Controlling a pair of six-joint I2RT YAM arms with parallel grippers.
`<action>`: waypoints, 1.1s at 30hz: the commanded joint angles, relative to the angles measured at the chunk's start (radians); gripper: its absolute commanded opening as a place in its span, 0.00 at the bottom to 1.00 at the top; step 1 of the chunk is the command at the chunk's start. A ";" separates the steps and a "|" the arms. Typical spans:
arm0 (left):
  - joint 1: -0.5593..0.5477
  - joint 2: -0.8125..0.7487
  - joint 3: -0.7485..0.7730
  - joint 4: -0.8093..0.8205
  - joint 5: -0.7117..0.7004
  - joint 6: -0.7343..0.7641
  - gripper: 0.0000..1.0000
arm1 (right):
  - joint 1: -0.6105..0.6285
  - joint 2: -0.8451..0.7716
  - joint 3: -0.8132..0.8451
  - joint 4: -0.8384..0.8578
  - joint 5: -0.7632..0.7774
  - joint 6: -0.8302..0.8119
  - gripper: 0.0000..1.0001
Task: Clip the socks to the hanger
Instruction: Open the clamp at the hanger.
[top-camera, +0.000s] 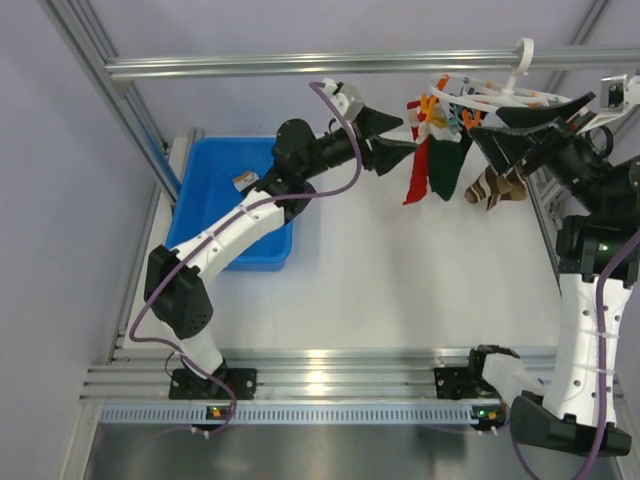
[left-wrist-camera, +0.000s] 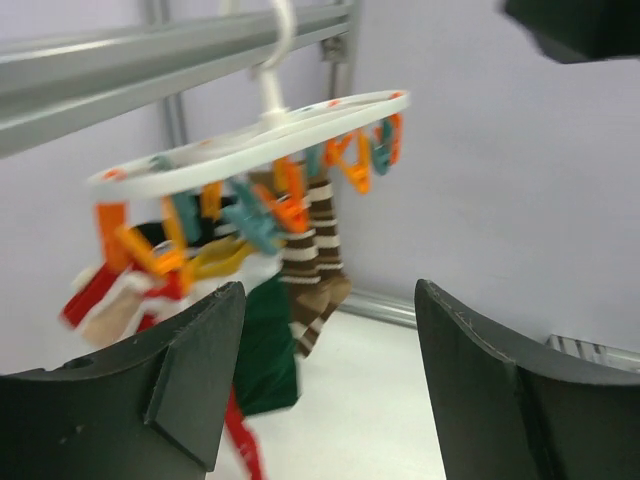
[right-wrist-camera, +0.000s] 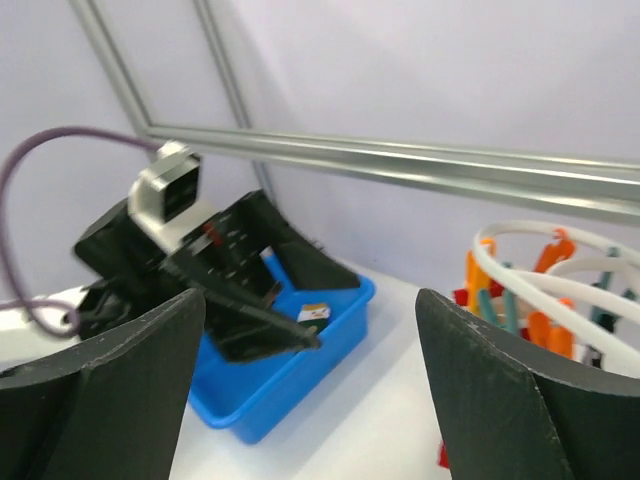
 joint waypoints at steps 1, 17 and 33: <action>-0.099 0.010 0.050 -0.018 -0.027 0.106 0.73 | -0.048 0.028 0.075 -0.091 0.087 -0.068 0.84; -0.209 0.417 0.375 0.278 -0.318 -0.051 0.72 | -0.071 0.013 0.109 -0.251 0.252 -0.185 0.77; -0.202 0.610 0.599 0.323 -0.369 -0.120 0.80 | -0.071 0.016 0.098 -0.251 0.262 -0.205 0.76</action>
